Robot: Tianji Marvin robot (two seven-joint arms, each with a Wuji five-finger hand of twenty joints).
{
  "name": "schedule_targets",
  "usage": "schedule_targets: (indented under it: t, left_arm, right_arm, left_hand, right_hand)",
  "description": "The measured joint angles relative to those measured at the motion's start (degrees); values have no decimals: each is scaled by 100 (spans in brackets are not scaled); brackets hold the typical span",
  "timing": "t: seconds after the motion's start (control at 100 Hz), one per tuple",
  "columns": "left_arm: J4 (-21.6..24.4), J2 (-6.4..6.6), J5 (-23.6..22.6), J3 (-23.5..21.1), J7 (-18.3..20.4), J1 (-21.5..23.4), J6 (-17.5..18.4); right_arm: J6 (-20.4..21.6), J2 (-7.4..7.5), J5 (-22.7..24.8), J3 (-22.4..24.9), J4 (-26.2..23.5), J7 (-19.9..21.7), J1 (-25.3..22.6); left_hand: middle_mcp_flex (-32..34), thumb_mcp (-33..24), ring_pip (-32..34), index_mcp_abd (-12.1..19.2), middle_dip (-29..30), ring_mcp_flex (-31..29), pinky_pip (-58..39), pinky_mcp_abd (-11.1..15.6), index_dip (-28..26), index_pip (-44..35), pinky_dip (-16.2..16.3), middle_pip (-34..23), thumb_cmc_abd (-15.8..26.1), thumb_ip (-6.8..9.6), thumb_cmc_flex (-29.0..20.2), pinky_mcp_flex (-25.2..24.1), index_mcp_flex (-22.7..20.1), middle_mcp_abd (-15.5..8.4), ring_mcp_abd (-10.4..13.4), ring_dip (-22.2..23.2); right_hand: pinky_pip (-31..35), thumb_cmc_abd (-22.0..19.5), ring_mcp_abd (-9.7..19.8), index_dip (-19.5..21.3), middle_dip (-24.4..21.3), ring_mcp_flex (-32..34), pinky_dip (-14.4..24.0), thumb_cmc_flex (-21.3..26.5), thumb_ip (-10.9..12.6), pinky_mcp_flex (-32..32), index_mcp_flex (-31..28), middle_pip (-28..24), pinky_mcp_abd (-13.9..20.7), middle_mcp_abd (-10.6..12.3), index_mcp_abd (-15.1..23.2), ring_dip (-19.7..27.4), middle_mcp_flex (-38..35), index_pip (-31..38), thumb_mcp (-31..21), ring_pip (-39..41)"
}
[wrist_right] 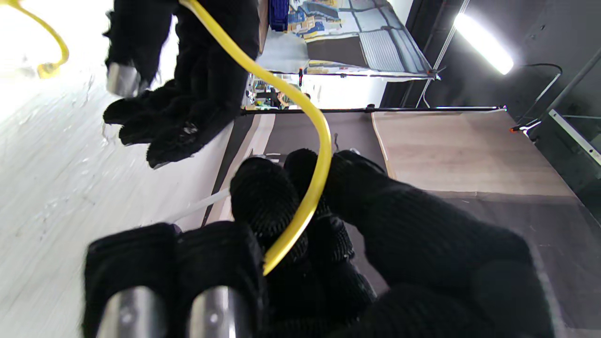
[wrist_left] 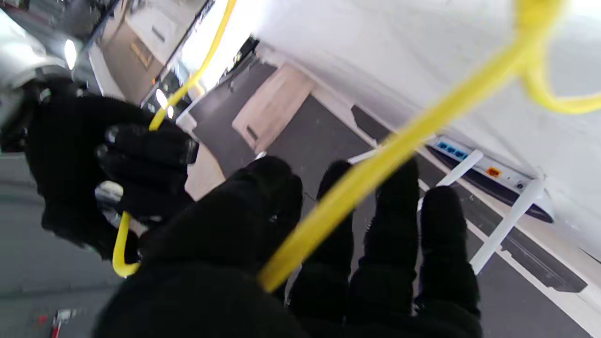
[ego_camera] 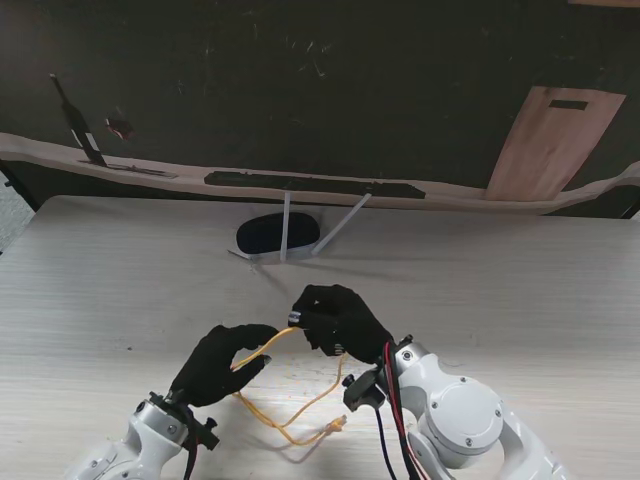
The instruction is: Untangle the Ethernet cable and plug it into the router
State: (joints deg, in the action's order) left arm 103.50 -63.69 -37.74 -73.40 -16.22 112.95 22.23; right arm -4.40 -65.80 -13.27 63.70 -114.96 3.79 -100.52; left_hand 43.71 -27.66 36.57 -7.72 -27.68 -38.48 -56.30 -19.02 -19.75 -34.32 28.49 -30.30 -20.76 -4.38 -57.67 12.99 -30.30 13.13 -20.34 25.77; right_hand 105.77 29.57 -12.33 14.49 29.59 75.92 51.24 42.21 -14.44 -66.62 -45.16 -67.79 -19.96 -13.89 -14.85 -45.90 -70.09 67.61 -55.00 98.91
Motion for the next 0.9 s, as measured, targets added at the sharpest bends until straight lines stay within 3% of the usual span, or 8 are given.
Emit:
schedule_targets:
  t: [0.09, 0.25, 0.43, 0.56, 0.67, 0.78, 0.83, 0.9]
  left_arm:
    - [-101, -119, 447, 67, -230, -42, 164]
    - [-252, -297, 111, 131, -1031, -81, 110]
    - [-225, -444, 394, 298, -1827, -67, -440]
    - [-199, -547, 746, 236, -1565, -44, -312]
    - [-148, -555, 778, 183, -1508, 0, -269]
    - [-144, -581, 880, 163, -1657, 17, -168]
    - [-144, -604, 902, 129, -1701, 27, -125]
    - [-144, -628, 896, 61, -1732, 48, -82]
  right_arm:
    - [-9, 1, 0, -8, -3, 104, 9]
    - [-143, 9, -115, 77, -33, 342, -29]
    - [-241, 81, -192, 176, -26, 634, -76]
    - [-113, 123, -149, 232, 116, 922, -76]
    - [86, 188, -106, 284, 267, 1240, -60]
    - [526, 313, 580, 289, 459, 1640, 31]
    - [581, 371, 1050, 290, 489, 1678, 65]
    - [428, 430, 1505, 324, 461, 1693, 71]
  left_hand:
    - [796, 816, 775, 257, -358, -674, -564, -293, -63, -1093, 271, -580, 135, 0, -584, 485, -425, -116, -181, 271]
    - [962, 1546, 2661, 568, -822, -1810, -2015, -952, -157, -1667, 996, -2239, 517, 0, -870, 1601, -437, -132, -260, 935]
    - [1245, 2055, 5040, 620, -1304, -3185, -3828, -1121, -213, -1885, 1285, -2971, 720, 0, -1105, 3536, -314, -63, 179, 1328]
    - [1410, 2232, 5513, 467, -1516, -3255, -4305, -1122, -222, -1891, 889, -3200, 796, 66, -1154, 4169, -262, -63, 180, 1455]
    - [1452, 2289, 5624, 257, -1580, -3258, -4442, -1122, -277, -1915, 750, -3265, 858, 68, -1157, 4381, -200, -72, 173, 1467]
    - [1455, 2290, 5628, 131, -1582, -3258, -4451, -1124, -280, -1925, 711, -3267, 858, 68, -1157, 4420, -200, -72, 169, 1468]
    - [1457, 2291, 5630, 130, -1582, -3258, -4454, -1130, -280, -1926, 711, -3267, 858, 68, -1157, 4438, -200, -72, 155, 1468]
    - [1481, 2301, 5632, 129, -1582, -3258, -4457, -1133, -280, -1933, 710, -3267, 854, 68, -1157, 4438, -200, -72, 148, 1469]
  right_hand:
    - [0, 0, 0, 0, 0, 0, 0, 0, 0, 0, 0, 0, 0, 0, 0, 0, 0, 0, 0, 0]
    - [0, 0, 0, 0, 0, 0, -44, 0, 0, 0, 0, 0, 0, 0, 8, 0, 0, 0, 0, 0]
    - [1, 410, 0, 0, 0, 0, -62, -306, 51, 0, 0, -1, 0, 0, 8, 0, 0, -6, -24, 0]
    - [1, 1044, 0, 224, 0, 0, -104, -980, 53, 0, -145, -1, 0, 0, 30, 80, 0, -527, -309, 0]
    - [1, 1762, 2, 1100, 4, 0, -236, -1287, 376, 0, -197, -1, 0, 0, 129, 223, 2, -1065, -397, 1]
    - [5, 2448, 46, 1187, 5, 0, -369, -1394, 376, 0, -185, -1, 47, 25, 293, 298, 20, -1152, -736, 1]
    - [5, 2489, 49, 1111, 15, 0, -371, -1258, 370, 0, -185, -1, 58, 27, 309, 298, 23, -1192, -793, 1]
    - [5, 1796, 50, 17, 42, 0, -282, -99, 293, 0, 86, -1, 62, 27, 328, 279, 24, -577, -756, 1]
